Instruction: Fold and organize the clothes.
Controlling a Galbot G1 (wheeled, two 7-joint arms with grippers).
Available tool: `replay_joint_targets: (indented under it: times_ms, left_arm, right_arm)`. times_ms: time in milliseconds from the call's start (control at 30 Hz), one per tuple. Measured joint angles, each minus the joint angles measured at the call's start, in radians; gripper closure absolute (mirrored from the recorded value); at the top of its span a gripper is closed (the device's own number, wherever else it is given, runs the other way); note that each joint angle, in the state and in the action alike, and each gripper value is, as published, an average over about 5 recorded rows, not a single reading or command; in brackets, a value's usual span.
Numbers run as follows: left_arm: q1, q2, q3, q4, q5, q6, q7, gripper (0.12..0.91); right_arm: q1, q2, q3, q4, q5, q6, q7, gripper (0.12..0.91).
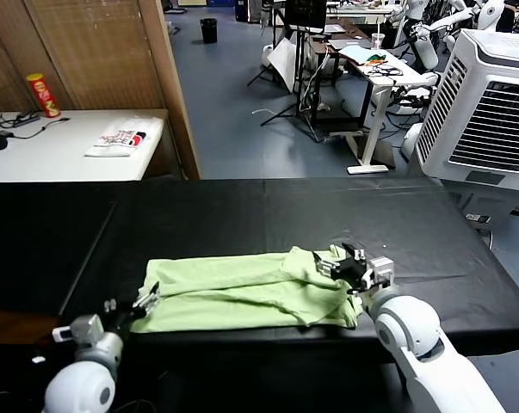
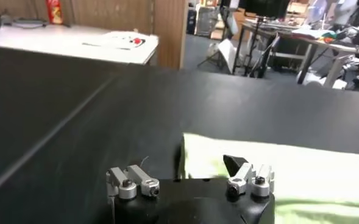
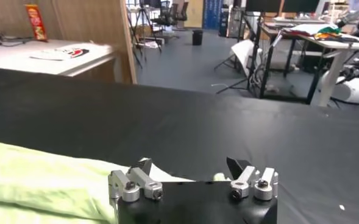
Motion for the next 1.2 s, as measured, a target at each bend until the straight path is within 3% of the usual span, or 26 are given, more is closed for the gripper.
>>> replay_joint_targets:
  times_ms: [133, 233, 500, 600, 867, 1067, 1200]
  left_arm:
    - [0.007, -0.028, 0.001, 0.011, 0.013, -0.007, 0.011, 0.241]
    - [0.013, -0.045, 0.005, 0.012, 0.029, -0.013, 0.021, 0.318]
    - [0.01, -0.07, 0.016, 0.012, 0.055, -0.008, 0.019, 0.754]
    - [0.006, -0.068, 0.015, 0.006, 0.071, -0.005, 0.02, 0.859]
    - [-0.002, 0.017, -0.038, 0.041, 0.195, -0.054, 0.057, 0.865]
    - [0.018, 0.178, -0.136, 0.109, 0.167, -0.079, 0.06, 0.865]
    - [0.028, 0.268, -0.186, 0.134, 0.162, -0.067, 0.043, 0.865]
  right_arm:
    - [-0.003, -0.002, 0.0, 0.003, 0.0, 0.0, 0.0, 0.227]
    - [-0.008, -0.002, 0.001, 0.006, -0.003, 0.001, 0.0, 0.227]
    - [-0.017, 0.006, 0.003, 0.011, -0.017, 0.006, -0.002, 0.227]
    - [-0.018, 0.01, 0.008, 0.014, -0.02, 0.006, -0.001, 0.227]
    - [-0.028, 0.022, 0.026, 0.021, -0.029, 0.006, 0.004, 0.227]
    - [-0.036, 0.032, 0.025, 0.017, -0.045, 0.006, 0.003, 0.227]
    - [-0.04, 0.043, 0.022, 0.013, -0.056, 0.007, 0.004, 0.227]
